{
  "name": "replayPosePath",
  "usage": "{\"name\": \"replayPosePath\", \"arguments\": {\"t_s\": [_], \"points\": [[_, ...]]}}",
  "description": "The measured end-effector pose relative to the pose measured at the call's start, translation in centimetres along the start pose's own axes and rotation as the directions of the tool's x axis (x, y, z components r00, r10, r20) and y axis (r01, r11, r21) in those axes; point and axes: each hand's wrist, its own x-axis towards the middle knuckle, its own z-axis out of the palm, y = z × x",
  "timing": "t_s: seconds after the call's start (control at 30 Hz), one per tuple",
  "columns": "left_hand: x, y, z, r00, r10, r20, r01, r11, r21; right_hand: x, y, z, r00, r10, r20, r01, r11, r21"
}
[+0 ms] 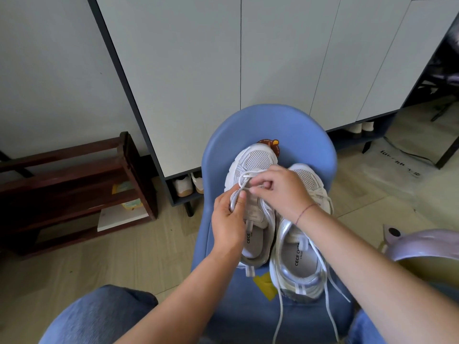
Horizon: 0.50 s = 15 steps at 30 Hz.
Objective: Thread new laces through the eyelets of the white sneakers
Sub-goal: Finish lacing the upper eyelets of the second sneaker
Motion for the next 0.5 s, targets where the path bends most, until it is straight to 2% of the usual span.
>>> {"name": "replayPosePath", "arguments": {"t_s": [0.17,0.33,0.5], "points": [[0.0,0.0,-0.2,1.0,0.007,0.021,-0.007,1.0,0.003,0.2,0.0,1.3,0.999,-0.006,0.037,0.01,0.996,-0.086],[0.1,0.1,-0.2,1.0,0.0,0.015,0.0,1.0,0.002,0.0,0.7,-2.0,0.977,0.033,0.209,-0.034,0.999,0.0],[0.1,0.0,0.0,1.0,-0.011,0.014,0.011,1.0,0.004,-0.6,2.4,-5.8,0.936,0.138,0.324,-0.175,0.981,0.086]]}}
